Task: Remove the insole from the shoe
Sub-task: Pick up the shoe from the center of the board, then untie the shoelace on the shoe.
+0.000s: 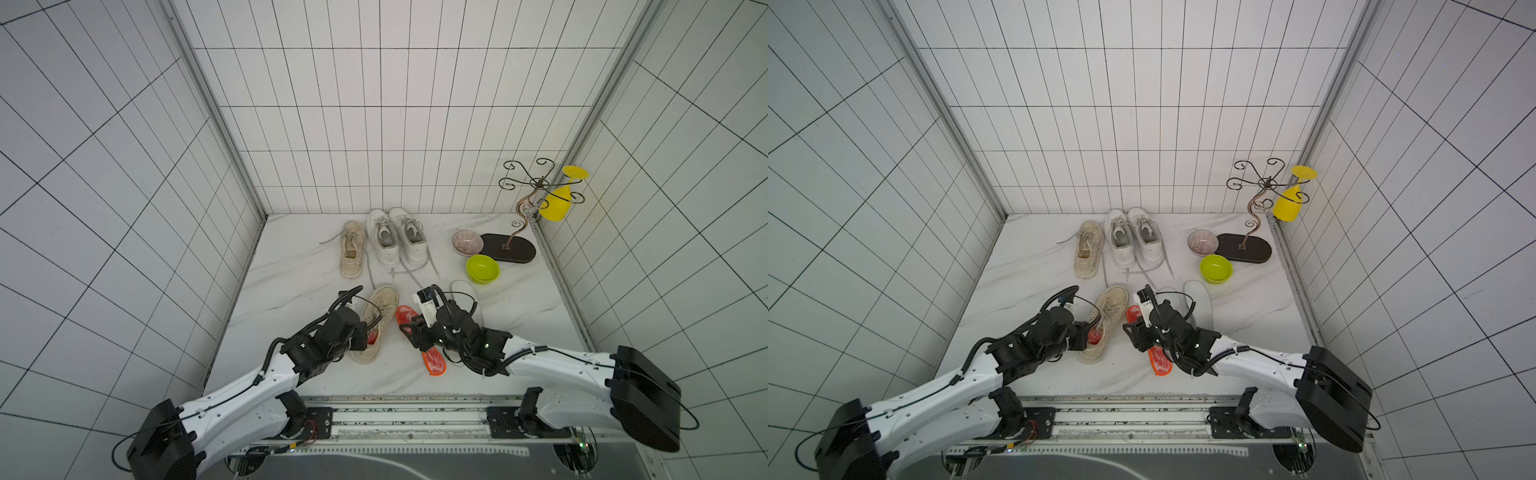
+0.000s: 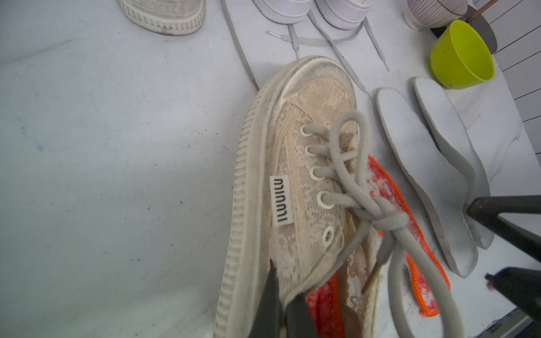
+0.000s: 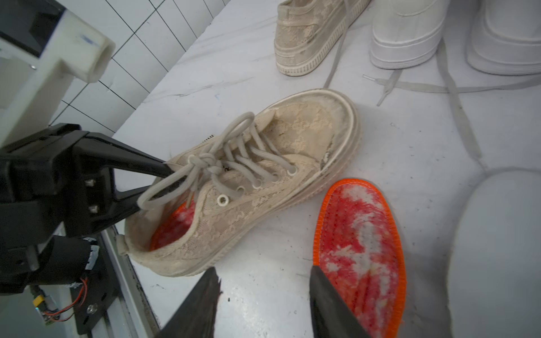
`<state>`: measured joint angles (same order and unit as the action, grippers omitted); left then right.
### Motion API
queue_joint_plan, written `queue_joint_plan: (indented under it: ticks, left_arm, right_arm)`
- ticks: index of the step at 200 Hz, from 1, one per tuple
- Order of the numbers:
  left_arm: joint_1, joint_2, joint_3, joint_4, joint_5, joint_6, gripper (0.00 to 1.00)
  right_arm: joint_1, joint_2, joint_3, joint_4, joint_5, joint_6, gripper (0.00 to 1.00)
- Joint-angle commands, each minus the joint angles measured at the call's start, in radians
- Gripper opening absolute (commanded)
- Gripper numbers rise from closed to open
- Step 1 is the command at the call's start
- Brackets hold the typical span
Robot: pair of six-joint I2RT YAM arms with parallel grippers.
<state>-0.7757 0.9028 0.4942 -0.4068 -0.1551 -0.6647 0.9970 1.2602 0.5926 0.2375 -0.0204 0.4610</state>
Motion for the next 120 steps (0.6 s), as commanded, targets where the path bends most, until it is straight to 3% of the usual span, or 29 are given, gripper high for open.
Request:
queue_joint_plan:
  ticks: [1, 70, 120]
  left_arm:
    - [-0.010, -0.029, 0.017, 0.106, -0.055, -0.041, 0.00]
    - [-0.020, 0.001, 0.015, 0.140, -0.049, -0.069, 0.00]
    - [-0.023, -0.001, 0.008, 0.143, -0.052, -0.074, 0.00]
  right_arm:
    - [0.020, 0.038, 0.121, 0.048, -0.063, -0.022, 0.43]
    - [0.049, 0.173, 0.219, 0.050, -0.069, -0.034, 0.24]
    - [0.055, 0.236, 0.290, 0.045, -0.093, -0.061, 0.24]
